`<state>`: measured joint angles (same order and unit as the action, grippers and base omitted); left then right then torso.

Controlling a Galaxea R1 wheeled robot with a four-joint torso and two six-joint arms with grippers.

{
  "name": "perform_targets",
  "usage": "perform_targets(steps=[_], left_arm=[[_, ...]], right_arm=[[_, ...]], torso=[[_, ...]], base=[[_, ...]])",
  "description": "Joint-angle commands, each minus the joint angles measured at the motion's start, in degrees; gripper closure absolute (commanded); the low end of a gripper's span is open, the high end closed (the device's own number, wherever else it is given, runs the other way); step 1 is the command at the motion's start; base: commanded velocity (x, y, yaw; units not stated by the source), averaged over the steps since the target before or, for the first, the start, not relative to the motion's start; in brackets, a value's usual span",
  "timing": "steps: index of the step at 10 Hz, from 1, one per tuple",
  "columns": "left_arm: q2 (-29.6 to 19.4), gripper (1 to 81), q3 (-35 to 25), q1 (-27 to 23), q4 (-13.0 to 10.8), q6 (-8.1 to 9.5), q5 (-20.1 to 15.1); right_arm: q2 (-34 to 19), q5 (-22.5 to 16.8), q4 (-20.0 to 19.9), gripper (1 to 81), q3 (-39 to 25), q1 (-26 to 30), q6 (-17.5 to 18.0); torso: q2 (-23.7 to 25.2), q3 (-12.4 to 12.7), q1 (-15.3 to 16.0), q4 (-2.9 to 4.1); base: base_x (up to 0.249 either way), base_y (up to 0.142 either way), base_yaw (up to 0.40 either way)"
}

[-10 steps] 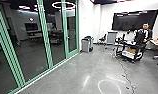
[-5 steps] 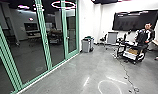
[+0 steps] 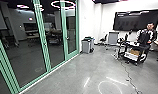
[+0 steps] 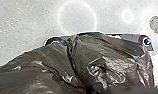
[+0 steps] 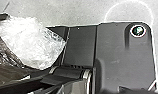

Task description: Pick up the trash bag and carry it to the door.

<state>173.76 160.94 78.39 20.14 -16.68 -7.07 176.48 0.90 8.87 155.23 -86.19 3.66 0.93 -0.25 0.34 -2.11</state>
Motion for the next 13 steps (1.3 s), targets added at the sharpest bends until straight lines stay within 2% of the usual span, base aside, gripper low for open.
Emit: perform_targets(steps=[1, 13], left_arm=[[-0.4, 81.1, 0.2, -4.0, 0.1, -0.29, -3.5], [-0.3, 81.1, 0.2, -4.0, 0.0, -0.29, -3.5]], right_arm=[[0.7, -2.9, 0.5, 1.0, -0.6, 2.9, -0.3], [0.6, -2.9, 0.5, 1.0, -0.3, 2.9, -0.3]], torso=[[0.0, 0.0, 0.0, 0.0], [0.0, 0.0, 0.0, 0.0]], base=[[0.186, 0.0, 0.0], [0.186, 0.0, 0.0]])
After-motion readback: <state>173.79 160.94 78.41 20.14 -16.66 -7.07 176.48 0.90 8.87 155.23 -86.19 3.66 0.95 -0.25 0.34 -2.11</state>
